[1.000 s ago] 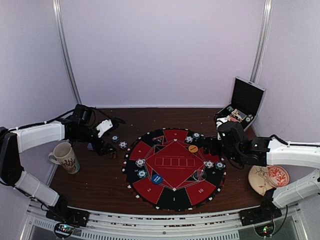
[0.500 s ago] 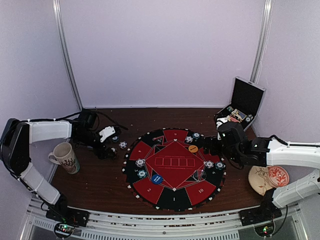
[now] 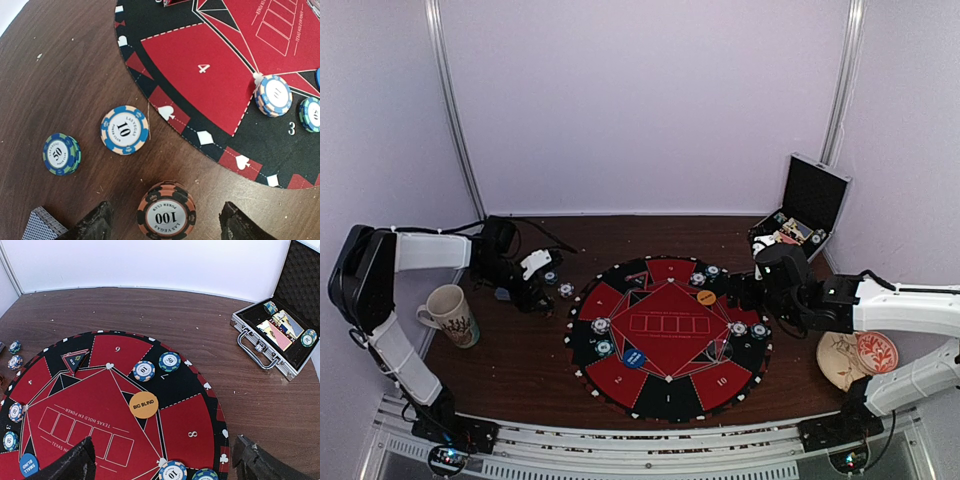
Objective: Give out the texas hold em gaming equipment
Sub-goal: Pick up the pile of poker chips from the pile of poker chips.
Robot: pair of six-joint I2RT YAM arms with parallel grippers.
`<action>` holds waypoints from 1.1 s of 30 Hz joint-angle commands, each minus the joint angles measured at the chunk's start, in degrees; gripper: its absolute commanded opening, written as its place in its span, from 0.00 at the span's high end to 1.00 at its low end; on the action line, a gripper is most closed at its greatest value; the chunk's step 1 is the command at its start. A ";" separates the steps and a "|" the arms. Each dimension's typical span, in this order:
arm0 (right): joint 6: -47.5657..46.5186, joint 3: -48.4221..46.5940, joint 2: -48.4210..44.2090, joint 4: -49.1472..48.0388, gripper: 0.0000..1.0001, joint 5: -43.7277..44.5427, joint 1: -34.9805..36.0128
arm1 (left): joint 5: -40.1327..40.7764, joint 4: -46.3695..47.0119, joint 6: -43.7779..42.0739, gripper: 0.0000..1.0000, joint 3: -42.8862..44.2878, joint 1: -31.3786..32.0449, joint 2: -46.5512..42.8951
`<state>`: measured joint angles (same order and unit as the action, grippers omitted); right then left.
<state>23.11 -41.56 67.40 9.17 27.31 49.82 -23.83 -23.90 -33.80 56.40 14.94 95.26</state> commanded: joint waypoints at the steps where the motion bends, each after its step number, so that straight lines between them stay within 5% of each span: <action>1: 0.00 0.76 -0.41 -0.54 0.04 1.46 0.28 | -2.19 0.55 -0.39 0.25 1.76 -0.44 1.11; 33: -0.10 1.17 -1.66 -0.29 0.04 2.15 0.35 | 0.40 -0.09 -1.01 0.43 0.93 -0.44 2.35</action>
<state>23.09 -40.86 66.76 9.17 27.62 49.87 -23.79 -24.10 -34.13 57.41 14.94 98.45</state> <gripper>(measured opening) 0.960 0.569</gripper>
